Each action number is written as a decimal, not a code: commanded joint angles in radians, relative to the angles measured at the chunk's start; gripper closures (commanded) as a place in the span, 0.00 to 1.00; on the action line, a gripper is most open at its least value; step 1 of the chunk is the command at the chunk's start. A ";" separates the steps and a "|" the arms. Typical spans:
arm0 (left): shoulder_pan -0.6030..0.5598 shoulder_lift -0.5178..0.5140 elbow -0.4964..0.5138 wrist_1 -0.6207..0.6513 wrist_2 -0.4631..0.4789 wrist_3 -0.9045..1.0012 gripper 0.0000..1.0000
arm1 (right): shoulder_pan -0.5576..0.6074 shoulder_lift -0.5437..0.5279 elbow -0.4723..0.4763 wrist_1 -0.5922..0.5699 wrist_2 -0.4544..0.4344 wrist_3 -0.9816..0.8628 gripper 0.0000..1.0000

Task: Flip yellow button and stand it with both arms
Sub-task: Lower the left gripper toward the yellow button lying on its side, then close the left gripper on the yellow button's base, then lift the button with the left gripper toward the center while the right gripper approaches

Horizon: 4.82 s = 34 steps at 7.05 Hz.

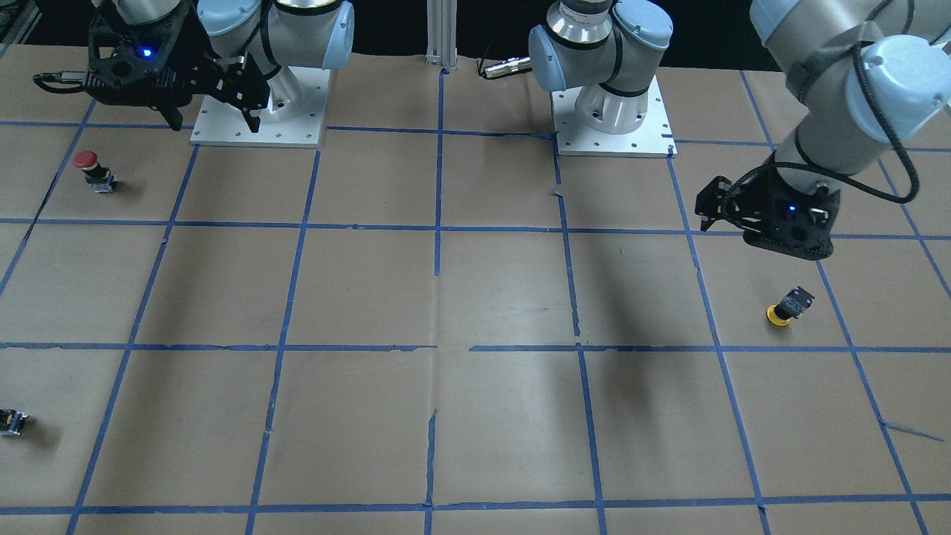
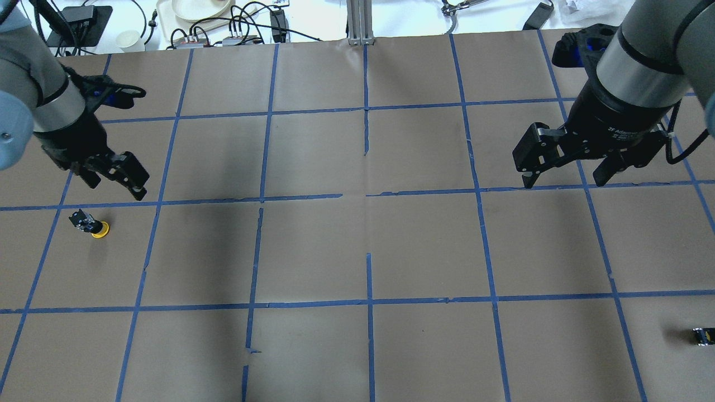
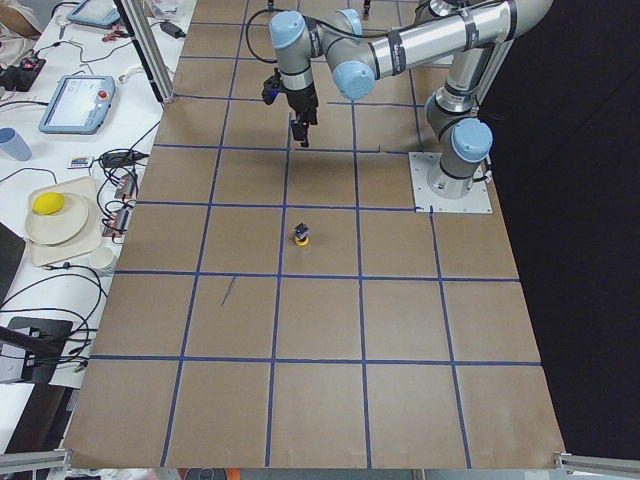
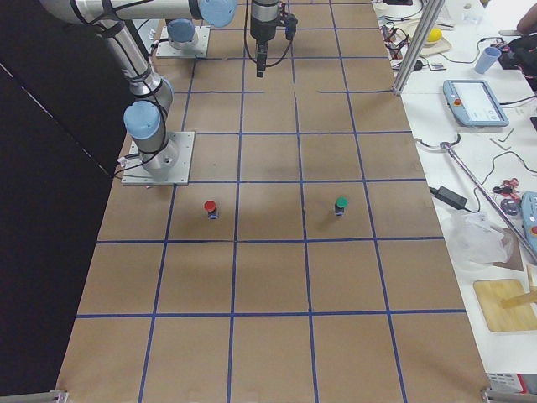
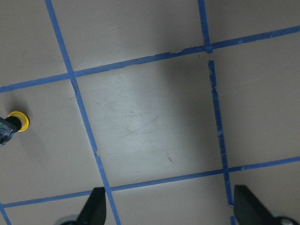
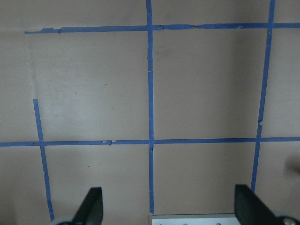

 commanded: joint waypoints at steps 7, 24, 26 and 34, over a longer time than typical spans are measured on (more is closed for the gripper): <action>0.322 -0.270 -0.029 0.382 -0.106 0.920 0.05 | 0.000 0.000 0.001 -0.001 -0.001 0.000 0.00; 0.166 -0.048 -0.201 0.276 -0.262 0.676 0.95 | -0.005 0.021 -0.016 -0.139 0.523 0.792 0.00; 0.097 0.021 -0.175 0.003 -0.519 0.426 0.95 | -0.005 0.058 -0.013 -0.213 0.664 0.889 0.00; -0.205 0.067 -0.175 -0.307 -1.648 0.046 0.96 | 0.015 0.064 0.098 -0.303 0.853 1.104 0.01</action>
